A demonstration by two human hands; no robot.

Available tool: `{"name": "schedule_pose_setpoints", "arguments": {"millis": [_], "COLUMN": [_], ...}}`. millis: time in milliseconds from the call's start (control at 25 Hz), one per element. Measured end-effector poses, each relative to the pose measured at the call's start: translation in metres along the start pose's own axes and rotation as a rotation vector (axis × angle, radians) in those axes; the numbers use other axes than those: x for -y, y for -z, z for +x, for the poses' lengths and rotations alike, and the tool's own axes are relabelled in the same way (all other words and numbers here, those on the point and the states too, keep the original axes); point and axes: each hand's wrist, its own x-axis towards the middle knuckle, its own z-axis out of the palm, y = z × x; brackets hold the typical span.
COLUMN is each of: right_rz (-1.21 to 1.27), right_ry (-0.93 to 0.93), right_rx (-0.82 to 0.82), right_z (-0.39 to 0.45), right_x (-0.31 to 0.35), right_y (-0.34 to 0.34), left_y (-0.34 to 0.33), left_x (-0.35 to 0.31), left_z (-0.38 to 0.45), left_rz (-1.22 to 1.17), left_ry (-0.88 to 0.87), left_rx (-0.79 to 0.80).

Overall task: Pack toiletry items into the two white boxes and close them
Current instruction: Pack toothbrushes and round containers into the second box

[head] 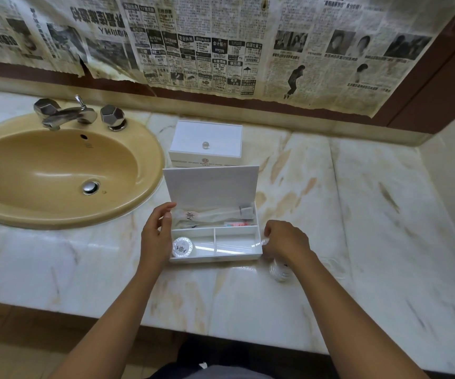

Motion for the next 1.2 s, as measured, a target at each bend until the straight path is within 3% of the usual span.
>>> {"name": "schedule_pose_setpoints", "arguments": {"millis": [360,520,640,880,1200], "right_rz": [0.043,0.126,0.182,0.086,0.033], "right_ry": [0.006,0.005,0.104,0.363,0.39], "right_rx": [-0.078,-0.264,-0.391,-0.207,-0.182], "right_z": [0.0,-0.012,-0.031,-0.05,-0.042], "right_x": [-0.002,0.016,0.052,0.127,0.144], "right_y": [0.0,0.038,0.061,0.017,-0.014], "left_y": [0.001,0.001,0.003,0.003,0.004], "left_x": [0.001,0.001,0.002,0.001,0.002], "left_z": [0.0,0.0,0.0,0.001,0.002], "left_rz": [-0.008,-0.024,-0.035,-0.058,-0.059], "left_ry": [-0.002,0.002,0.01,0.025,0.026], "left_rx": [0.007,0.016,0.019,0.021,0.029]}}
